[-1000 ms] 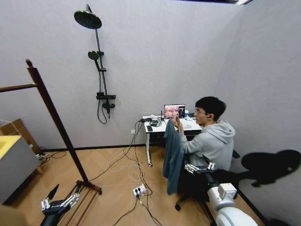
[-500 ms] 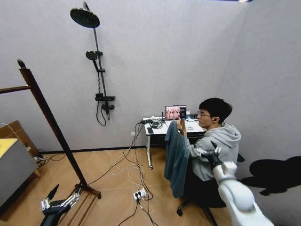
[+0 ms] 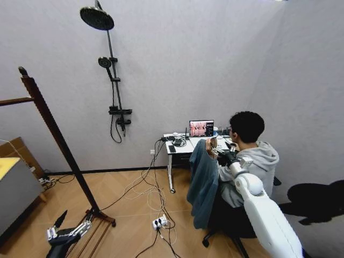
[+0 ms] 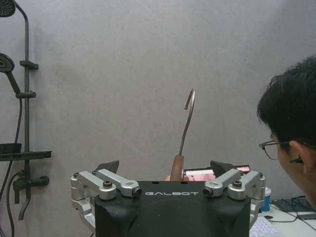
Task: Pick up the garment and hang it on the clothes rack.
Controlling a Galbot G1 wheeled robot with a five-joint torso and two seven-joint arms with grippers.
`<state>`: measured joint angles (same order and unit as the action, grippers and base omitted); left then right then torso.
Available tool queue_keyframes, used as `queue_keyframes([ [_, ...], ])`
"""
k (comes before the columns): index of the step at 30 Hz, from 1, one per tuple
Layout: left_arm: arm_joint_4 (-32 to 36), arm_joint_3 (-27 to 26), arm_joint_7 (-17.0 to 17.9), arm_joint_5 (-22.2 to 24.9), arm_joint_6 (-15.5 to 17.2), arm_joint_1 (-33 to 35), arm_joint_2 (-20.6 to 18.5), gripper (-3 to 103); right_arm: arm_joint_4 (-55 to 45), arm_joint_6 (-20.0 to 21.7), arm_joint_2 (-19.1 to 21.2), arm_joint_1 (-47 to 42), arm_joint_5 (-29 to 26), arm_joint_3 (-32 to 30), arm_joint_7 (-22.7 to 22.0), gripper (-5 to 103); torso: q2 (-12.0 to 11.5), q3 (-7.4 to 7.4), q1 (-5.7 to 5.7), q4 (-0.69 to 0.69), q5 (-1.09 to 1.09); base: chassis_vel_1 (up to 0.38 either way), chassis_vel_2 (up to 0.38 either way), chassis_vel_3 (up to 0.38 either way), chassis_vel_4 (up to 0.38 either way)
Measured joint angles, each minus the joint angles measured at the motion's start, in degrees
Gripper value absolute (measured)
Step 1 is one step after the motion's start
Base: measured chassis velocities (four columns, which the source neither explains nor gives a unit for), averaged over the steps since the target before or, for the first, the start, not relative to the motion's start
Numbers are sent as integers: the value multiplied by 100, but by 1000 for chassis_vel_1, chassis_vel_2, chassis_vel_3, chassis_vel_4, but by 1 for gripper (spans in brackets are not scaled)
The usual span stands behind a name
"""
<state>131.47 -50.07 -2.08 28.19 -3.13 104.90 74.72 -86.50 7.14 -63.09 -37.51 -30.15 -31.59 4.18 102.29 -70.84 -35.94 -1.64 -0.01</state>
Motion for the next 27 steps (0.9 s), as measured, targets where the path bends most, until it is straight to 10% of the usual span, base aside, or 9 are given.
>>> queue_keyframes([
  [12,0,0,0,0,0,0,0,100,462,184,-256,490,-79,286,-514,86,0,0,0,-1,0,0,0,0,0],
  [27,0,0,0,0,0,0,0,100,462,439,-210,480,-236,365,-599,26,1,1,0,-2,2,0,0,0,0],
])
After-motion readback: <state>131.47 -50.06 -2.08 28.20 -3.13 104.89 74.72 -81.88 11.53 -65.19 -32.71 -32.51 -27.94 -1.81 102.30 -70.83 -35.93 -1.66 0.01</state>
